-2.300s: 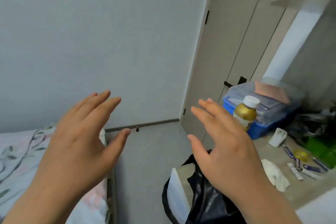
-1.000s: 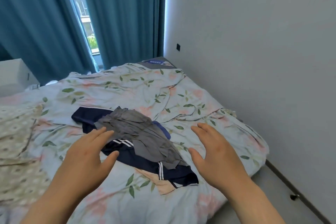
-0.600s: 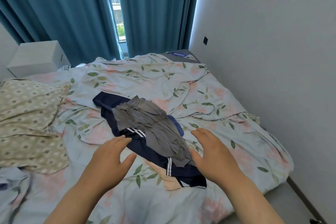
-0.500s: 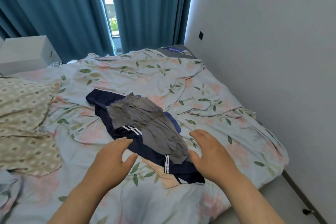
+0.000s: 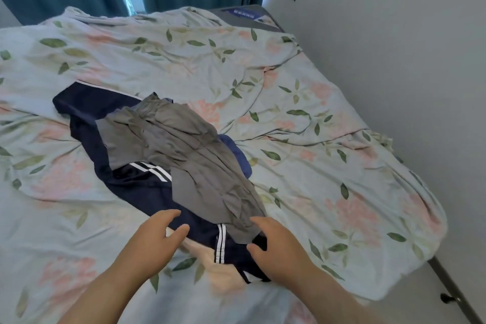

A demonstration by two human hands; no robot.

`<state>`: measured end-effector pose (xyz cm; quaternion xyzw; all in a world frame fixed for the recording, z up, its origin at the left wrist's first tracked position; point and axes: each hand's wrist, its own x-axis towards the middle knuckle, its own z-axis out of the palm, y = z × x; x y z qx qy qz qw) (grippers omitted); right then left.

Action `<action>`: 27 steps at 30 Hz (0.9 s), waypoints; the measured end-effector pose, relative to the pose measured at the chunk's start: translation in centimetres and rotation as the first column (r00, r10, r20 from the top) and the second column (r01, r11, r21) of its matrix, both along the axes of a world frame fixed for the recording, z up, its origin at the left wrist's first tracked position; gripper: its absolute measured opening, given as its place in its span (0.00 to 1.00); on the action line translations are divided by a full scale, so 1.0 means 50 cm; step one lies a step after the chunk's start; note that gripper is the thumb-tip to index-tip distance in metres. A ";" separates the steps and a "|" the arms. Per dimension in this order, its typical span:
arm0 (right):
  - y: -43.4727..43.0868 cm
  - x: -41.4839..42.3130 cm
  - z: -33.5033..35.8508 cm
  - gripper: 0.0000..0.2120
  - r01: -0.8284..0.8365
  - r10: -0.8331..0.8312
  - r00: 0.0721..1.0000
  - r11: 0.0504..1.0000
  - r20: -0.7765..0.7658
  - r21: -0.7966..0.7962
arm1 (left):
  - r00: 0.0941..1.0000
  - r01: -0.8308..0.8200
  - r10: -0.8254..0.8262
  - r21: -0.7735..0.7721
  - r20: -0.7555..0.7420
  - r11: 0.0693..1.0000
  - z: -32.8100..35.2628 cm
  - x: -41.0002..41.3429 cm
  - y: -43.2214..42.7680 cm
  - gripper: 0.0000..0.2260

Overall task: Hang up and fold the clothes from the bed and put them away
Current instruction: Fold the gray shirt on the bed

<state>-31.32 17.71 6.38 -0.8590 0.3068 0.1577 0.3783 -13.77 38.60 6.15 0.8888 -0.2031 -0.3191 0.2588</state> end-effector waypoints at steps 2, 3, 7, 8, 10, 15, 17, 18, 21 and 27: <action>-0.015 0.032 -0.090 0.29 -0.019 0.020 0.999 0.999 -0.033 0.047 | 1.000 -0.003 0.003 -0.028 -0.008 1.000 -0.085 0.017 -0.032 0.21; -0.023 0.053 -0.130 0.29 -0.015 0.017 0.999 0.997 -0.032 0.069 | 1.000 0.027 -0.027 -0.030 -0.011 0.999 -0.125 0.027 -0.050 0.20; -0.049 0.136 -0.259 0.29 -0.007 0.006 0.999 1.000 0.049 0.008 | 0.974 0.210 -0.217 0.104 0.059 0.972 -0.271 0.061 -0.099 0.30; -0.053 0.156 -0.283 0.32 -0.025 0.025 0.999 1.000 0.044 -0.018 | 0.967 0.237 -0.248 0.142 0.065 0.961 -0.297 0.072 -0.106 0.32; -0.062 0.177 -0.327 0.36 -0.051 0.051 0.999 0.999 -0.010 -0.012 | 0.944 0.285 -0.313 0.221 0.105 0.933 -0.337 0.091 -0.117 0.34; -0.072 0.187 -0.369 0.11 0.061 -0.046 0.993 0.988 0.105 -0.143 | 0.824 0.347 -0.451 0.325 0.343 0.880 -0.383 0.129 -0.127 0.15; -0.084 0.180 -0.369 0.14 0.126 -0.105 0.979 0.986 0.174 -0.114 | 0.797 0.371 -0.465 0.295 0.384 0.880 -0.379 0.134 -0.124 0.06; -0.090 0.174 -0.366 0.15 0.131 -0.114 0.980 0.987 0.163 -0.095 | 0.796 0.373 -0.452 0.262 0.401 0.890 -0.374 0.134 -0.123 0.04; -0.092 0.159 -0.358 0.11 0.109 -0.102 0.985 0.993 0.140 -0.039 | 0.849 0.277 -0.296 0.109 0.438 0.955 -0.359 0.121 -0.124 0.05; -0.021 0.159 -0.331 0.42 -0.061 0.052 0.995 0.993 0.086 0.098 | 0.992 -0.090 0.104 -0.164 0.078 0.982 -0.313 0.081 -0.137 0.10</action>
